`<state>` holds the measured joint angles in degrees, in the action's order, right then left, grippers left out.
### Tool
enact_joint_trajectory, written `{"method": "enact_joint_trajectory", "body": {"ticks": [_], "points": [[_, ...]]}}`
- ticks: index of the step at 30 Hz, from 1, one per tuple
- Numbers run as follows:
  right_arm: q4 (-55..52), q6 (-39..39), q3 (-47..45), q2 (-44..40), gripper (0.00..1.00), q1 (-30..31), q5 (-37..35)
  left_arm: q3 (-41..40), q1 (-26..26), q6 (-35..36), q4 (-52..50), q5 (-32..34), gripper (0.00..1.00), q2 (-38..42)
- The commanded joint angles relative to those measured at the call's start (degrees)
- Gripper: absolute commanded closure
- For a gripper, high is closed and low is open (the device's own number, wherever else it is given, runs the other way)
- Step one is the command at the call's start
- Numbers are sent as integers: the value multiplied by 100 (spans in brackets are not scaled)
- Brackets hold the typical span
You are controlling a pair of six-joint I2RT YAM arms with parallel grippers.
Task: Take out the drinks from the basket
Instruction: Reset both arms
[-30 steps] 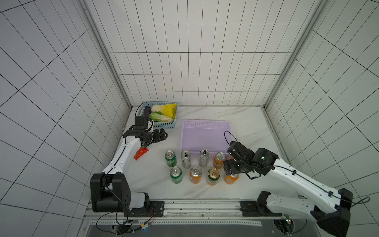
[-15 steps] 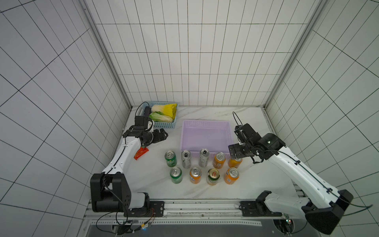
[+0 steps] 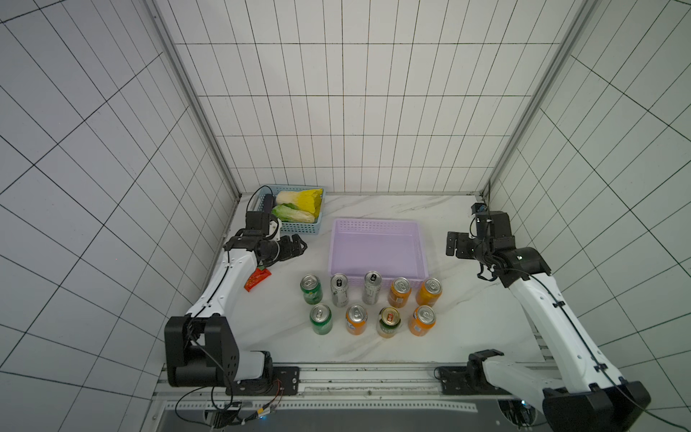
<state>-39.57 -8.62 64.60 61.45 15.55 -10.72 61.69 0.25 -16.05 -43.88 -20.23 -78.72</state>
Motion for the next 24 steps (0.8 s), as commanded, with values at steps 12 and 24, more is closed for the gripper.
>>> {"method": "enact_joint_trajectory", "body": {"ticks": [12,24], "points": [[3649,130,-2850,-1123,1,-1298,-142,-52,34,43,143,-100,2,129],[5867,92,-4204,-142,1,-1747,183,-55,36,48,137,-65,2,116]]}}
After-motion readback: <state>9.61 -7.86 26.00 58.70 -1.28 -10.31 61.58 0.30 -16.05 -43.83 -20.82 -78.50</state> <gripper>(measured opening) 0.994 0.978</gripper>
